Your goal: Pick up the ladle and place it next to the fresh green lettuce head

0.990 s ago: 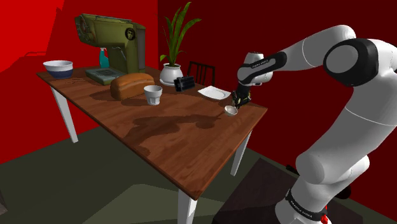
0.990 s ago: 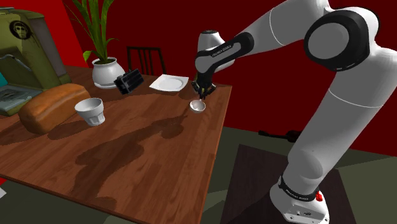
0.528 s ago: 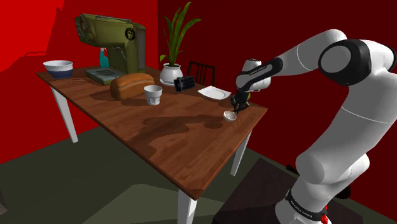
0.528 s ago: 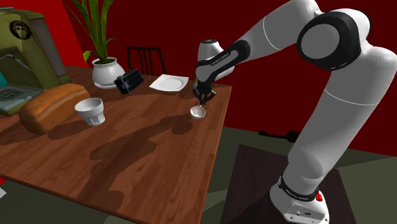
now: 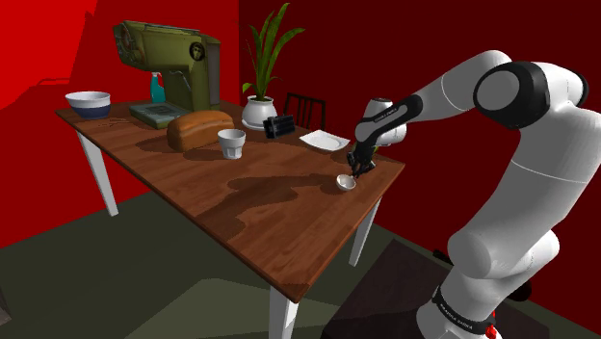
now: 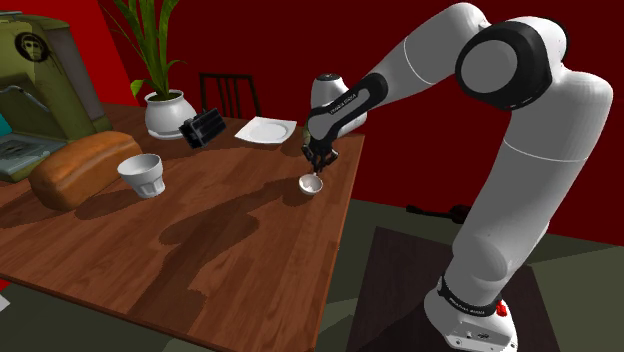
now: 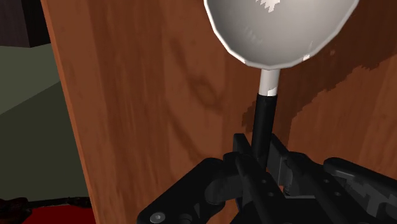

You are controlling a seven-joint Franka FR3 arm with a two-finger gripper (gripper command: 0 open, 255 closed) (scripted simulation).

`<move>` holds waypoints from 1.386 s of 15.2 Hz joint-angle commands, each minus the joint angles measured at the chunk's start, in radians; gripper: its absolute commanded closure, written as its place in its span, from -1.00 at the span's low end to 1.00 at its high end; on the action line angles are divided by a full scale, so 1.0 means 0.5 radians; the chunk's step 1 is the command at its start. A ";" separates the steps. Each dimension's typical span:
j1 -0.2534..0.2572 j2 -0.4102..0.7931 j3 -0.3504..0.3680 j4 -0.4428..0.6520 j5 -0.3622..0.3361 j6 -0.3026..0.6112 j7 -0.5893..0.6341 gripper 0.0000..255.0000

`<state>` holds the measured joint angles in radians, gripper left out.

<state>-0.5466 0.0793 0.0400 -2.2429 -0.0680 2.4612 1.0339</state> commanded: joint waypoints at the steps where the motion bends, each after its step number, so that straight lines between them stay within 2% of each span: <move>1: -0.001 0.002 -0.001 -0.002 0.000 0.005 -0.001 1.00; 5: -0.001 0.002 -0.001 -0.002 0.000 0.005 -0.001 1.00; 6: -0.001 0.002 -0.001 -0.002 0.000 0.005 -0.001 -1.00; 11: -0.001 0.002 -0.001 -0.002 0.000 0.005 -0.001 -1.00; 15: 0.003 -0.181 0.006 0.051 0.025 -0.230 -0.018 -1.00; 21: 0.003 -0.181 0.006 0.051 0.025 -0.230 -0.018 -1.00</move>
<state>-0.5451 -0.0108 0.0428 -2.2173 -0.0557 2.3463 1.0249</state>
